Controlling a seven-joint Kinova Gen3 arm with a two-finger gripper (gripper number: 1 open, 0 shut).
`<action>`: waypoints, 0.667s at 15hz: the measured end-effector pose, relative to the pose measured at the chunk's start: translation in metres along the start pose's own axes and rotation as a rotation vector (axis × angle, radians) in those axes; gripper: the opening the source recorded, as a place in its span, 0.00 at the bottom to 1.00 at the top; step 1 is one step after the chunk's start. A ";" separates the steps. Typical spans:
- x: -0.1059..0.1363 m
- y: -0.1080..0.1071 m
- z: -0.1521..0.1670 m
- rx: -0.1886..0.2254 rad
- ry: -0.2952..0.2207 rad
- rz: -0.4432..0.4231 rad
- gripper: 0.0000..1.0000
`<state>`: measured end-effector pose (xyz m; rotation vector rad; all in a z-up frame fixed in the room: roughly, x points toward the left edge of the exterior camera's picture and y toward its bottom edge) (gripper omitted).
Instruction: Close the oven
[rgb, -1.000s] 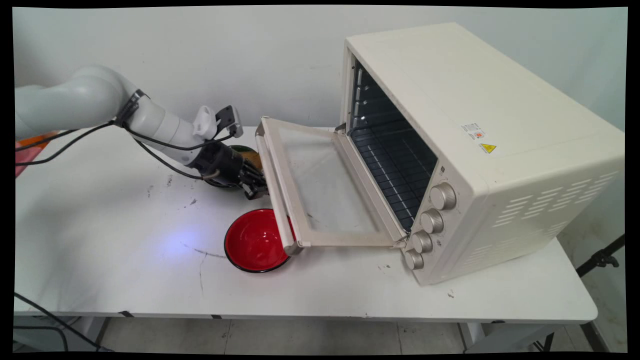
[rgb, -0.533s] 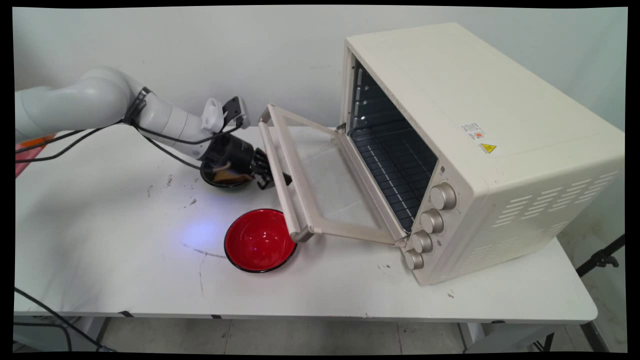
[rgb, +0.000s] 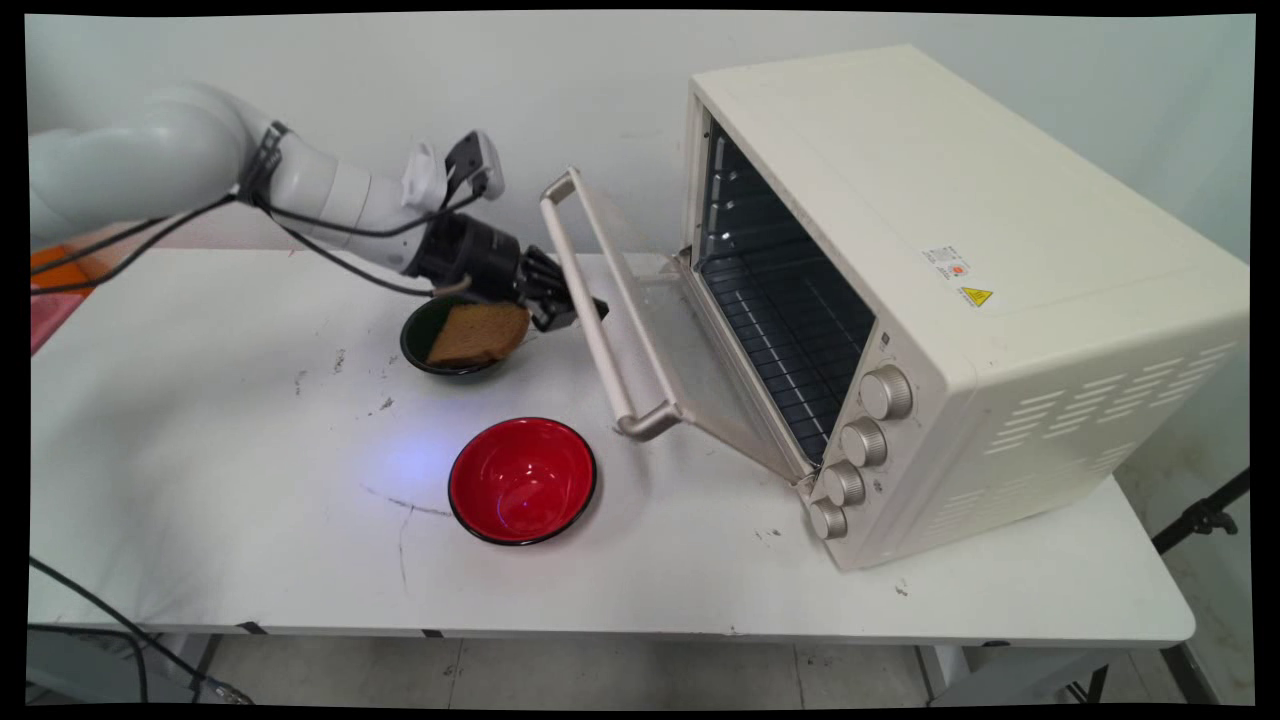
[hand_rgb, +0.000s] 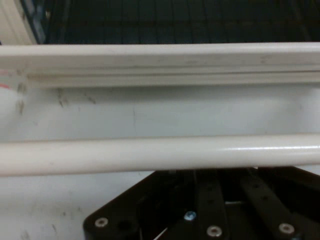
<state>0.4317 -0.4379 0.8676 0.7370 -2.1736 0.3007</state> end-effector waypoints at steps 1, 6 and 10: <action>0.005 0.000 -0.002 0.001 0.004 0.007 0.00; 0.039 -0.001 -0.021 0.016 0.027 0.032 0.00; 0.062 -0.004 -0.038 0.033 0.029 0.038 0.00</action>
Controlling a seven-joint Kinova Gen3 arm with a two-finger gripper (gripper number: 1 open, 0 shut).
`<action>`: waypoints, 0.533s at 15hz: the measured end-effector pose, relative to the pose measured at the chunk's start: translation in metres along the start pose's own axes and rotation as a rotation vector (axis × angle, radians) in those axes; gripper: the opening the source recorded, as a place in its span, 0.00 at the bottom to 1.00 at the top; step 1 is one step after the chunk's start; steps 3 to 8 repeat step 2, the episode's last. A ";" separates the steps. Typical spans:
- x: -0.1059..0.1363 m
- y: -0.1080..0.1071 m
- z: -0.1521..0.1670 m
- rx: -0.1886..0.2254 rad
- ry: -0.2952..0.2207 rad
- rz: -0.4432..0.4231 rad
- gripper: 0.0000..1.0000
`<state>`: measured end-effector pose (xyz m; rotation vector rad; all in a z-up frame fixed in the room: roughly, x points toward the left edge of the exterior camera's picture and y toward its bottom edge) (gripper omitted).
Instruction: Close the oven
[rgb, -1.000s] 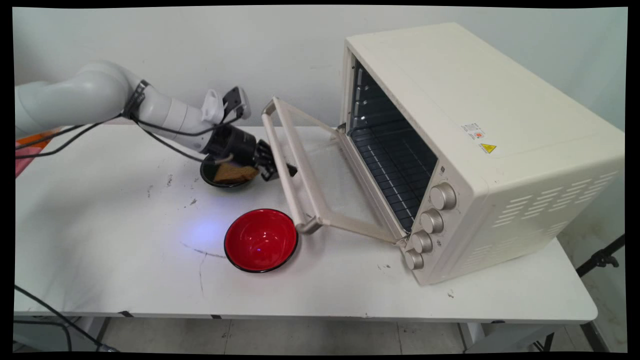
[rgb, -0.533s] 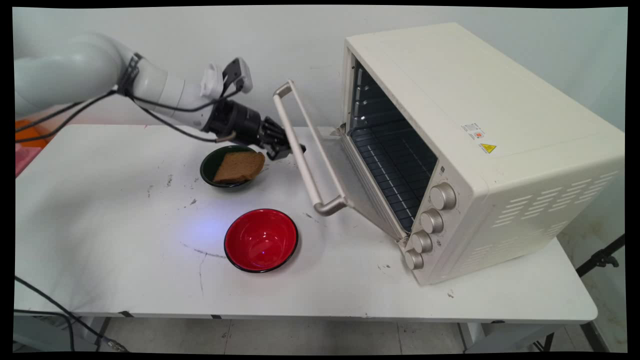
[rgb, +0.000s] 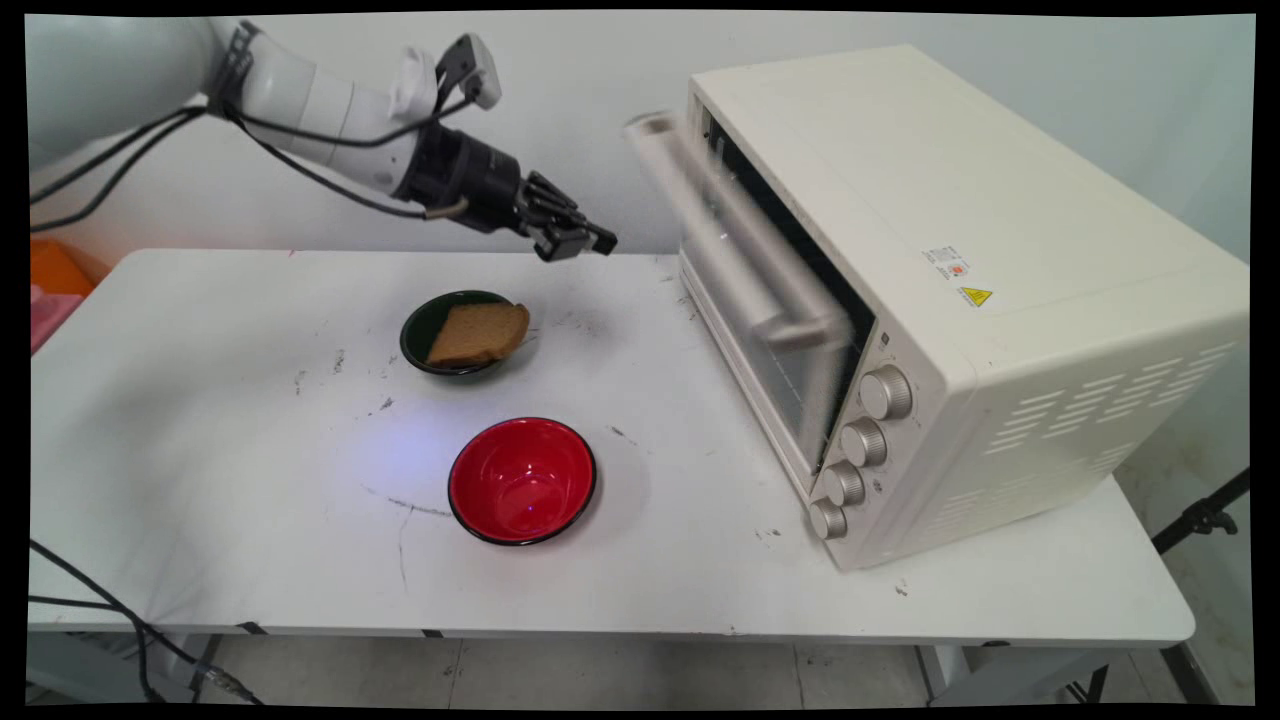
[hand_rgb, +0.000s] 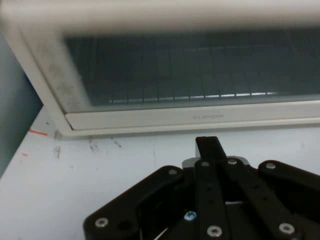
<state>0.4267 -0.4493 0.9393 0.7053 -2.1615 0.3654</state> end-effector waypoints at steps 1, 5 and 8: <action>0.005 0.000 -0.004 0.002 -0.001 0.000 0.00; 0.010 0.000 -0.009 0.003 -0.002 0.001 0.00; 0.010 0.000 -0.009 0.003 -0.002 0.001 0.00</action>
